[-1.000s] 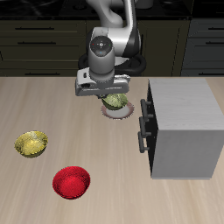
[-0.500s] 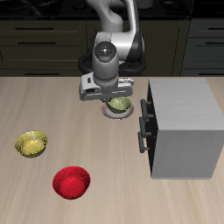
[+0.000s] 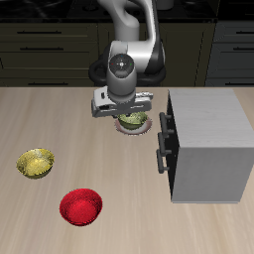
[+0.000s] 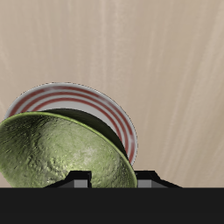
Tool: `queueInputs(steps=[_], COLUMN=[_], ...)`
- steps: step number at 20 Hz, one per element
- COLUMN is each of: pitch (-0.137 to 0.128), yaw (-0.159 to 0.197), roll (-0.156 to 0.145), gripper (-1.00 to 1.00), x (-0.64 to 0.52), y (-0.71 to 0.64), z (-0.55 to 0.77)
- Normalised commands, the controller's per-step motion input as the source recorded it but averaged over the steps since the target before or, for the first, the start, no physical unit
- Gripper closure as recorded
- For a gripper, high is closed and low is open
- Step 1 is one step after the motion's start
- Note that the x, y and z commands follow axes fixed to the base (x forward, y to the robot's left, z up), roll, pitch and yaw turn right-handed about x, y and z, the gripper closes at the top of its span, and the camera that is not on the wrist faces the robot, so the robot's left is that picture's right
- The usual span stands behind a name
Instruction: Place the green bowl on the plate
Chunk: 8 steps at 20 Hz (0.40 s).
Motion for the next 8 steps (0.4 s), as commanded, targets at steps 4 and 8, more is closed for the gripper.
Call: queueInputs(steps=[4,8], pitch=[0.014,0.003], yaw=[0.012,0.007], roll=[-0.013,-0.012], gripper=[-1.00,-1.00], x=[-0.04,-0.02], y=[-0.01,-0.01], z=[-0.02,0.01])
